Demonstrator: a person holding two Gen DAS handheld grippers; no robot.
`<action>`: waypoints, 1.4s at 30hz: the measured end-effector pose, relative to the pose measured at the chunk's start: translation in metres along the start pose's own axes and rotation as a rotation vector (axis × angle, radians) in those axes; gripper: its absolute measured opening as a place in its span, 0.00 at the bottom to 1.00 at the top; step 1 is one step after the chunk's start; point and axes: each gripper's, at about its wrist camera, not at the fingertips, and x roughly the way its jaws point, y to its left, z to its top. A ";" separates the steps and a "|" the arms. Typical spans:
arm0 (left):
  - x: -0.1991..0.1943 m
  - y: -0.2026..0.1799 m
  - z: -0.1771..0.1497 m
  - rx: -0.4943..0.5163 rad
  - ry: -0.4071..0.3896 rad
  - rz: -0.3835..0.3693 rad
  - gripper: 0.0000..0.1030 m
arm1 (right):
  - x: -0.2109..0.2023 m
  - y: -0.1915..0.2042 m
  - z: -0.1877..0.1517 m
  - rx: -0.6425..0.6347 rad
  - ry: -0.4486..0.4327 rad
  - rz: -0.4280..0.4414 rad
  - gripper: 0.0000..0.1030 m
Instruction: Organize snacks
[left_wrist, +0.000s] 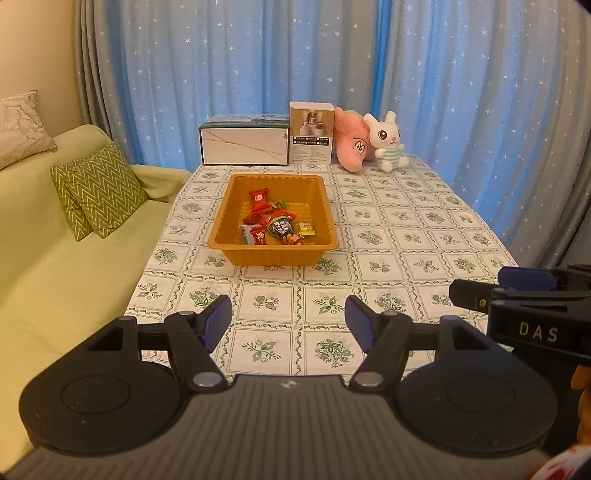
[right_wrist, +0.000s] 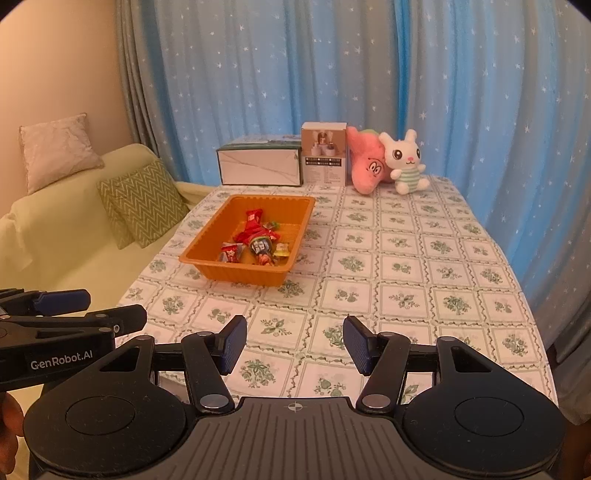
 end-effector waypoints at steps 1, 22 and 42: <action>0.000 0.001 0.000 -0.003 -0.001 -0.001 0.64 | 0.000 0.000 0.000 -0.002 0.000 -0.001 0.56; 0.001 0.000 0.000 0.000 -0.006 -0.009 0.64 | 0.002 -0.003 0.001 0.004 -0.002 0.006 0.56; 0.002 -0.001 -0.004 -0.006 0.002 -0.005 0.64 | 0.004 -0.004 -0.002 0.010 0.004 0.014 0.56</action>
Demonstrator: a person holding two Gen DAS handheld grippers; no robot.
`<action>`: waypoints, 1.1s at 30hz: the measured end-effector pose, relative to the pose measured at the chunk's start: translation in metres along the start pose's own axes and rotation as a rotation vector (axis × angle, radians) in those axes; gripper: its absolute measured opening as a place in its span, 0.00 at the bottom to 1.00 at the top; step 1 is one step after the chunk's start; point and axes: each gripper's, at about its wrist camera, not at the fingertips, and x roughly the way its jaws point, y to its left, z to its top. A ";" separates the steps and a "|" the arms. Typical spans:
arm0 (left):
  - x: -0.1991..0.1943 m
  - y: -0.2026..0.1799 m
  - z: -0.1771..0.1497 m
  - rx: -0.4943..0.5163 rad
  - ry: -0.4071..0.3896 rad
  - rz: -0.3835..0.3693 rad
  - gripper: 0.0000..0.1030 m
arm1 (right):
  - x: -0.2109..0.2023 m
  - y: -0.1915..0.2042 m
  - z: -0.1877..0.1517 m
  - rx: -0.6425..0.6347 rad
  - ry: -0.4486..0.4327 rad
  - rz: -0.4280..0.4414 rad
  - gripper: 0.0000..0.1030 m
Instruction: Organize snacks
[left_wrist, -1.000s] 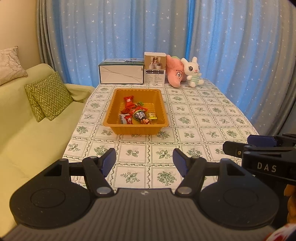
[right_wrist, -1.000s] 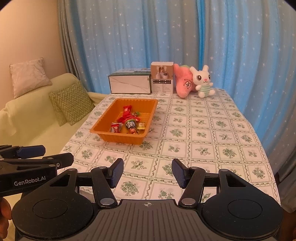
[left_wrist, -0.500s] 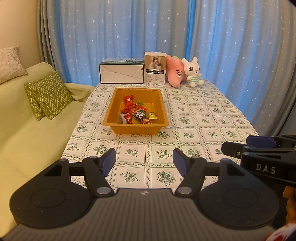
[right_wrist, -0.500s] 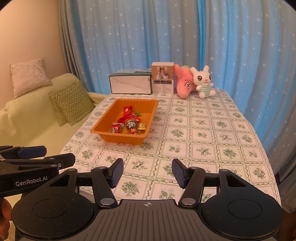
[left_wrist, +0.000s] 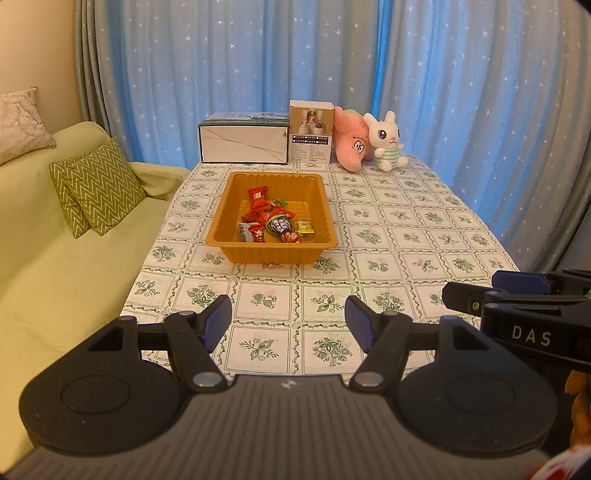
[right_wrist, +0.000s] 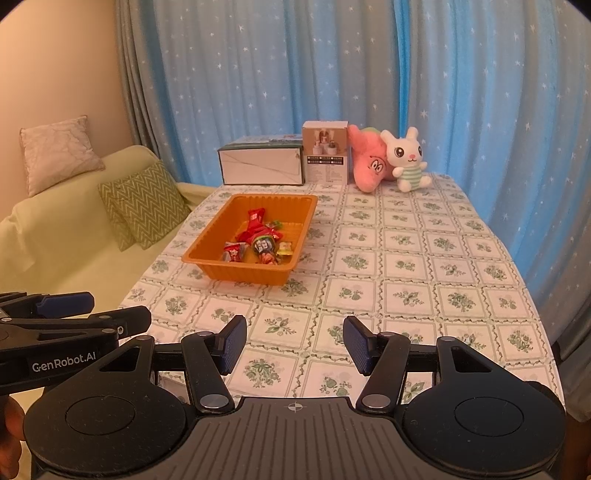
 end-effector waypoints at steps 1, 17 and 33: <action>0.000 0.000 0.000 0.000 0.000 -0.001 0.64 | 0.000 0.000 0.000 0.000 0.000 0.001 0.56; 0.000 0.000 0.000 0.000 0.003 -0.001 0.64 | 0.000 0.000 -0.003 0.002 0.001 -0.001 0.56; 0.002 0.000 -0.007 -0.009 0.003 -0.013 0.64 | 0.002 0.001 -0.008 0.004 0.003 0.001 0.56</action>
